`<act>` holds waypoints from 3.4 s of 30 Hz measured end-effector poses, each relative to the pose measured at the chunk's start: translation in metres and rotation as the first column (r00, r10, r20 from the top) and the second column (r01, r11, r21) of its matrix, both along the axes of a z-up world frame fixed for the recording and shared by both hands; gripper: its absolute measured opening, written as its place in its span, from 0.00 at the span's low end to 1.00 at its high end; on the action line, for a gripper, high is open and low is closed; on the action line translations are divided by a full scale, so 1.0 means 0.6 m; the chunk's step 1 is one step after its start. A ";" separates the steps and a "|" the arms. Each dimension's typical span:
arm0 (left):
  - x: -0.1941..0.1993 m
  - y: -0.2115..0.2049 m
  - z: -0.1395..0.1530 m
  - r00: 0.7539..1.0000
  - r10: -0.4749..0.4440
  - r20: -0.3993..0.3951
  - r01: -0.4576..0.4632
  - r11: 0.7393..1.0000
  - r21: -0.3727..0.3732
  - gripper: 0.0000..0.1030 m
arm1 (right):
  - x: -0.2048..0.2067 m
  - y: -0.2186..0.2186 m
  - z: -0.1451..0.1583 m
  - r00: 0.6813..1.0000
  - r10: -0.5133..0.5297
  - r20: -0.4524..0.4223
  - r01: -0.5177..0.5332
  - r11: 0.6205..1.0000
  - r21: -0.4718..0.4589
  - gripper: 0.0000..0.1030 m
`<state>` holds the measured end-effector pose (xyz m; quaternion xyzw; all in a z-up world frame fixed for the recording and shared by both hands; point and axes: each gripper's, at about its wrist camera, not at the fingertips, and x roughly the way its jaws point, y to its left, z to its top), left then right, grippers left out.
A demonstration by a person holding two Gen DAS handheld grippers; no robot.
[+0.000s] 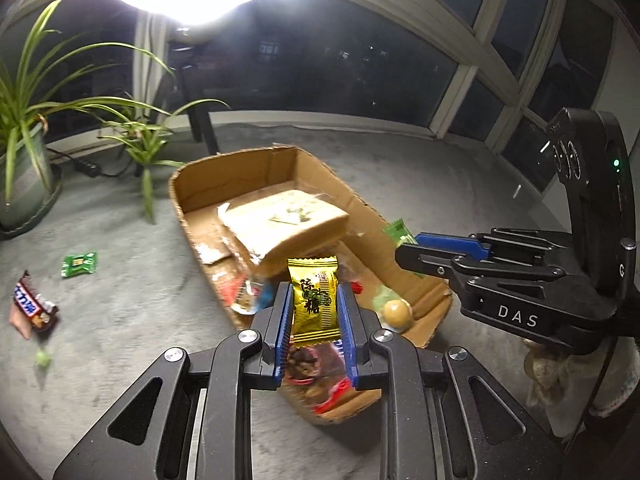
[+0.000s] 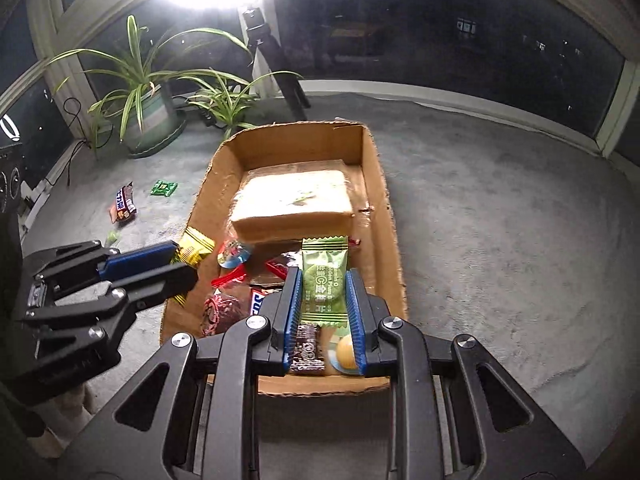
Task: Organize snacks
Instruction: 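Carry the yellow and green packets into the box and release both, then move the right tool to the chocolate bar while the left tool approaches the small green candy, then grasp the chocolate bar with the right tool while the left tool grasps the green candy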
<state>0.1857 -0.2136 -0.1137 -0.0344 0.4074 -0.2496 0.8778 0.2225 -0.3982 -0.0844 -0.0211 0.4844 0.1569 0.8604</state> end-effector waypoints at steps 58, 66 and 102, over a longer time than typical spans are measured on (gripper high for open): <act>-0.004 0.377 -0.075 0.979 0.201 -0.046 -0.192 0.970 0.150 0.32 | 0.089 0.459 -0.068 0.919 0.389 -0.063 -0.370 0.908 0.197 0.59; 0.013 0.361 -0.110 0.982 0.185 -0.043 -0.176 0.971 0.159 0.22 | 0.120 0.515 -0.119 0.899 0.423 -0.109 -0.397 0.895 0.203 0.58; 0.032 0.359 -0.128 0.978 0.205 -0.036 -0.197 0.968 0.155 0.14 | 0.131 0.509 -0.152 0.895 0.421 -0.146 -0.396 0.902 0.171 0.29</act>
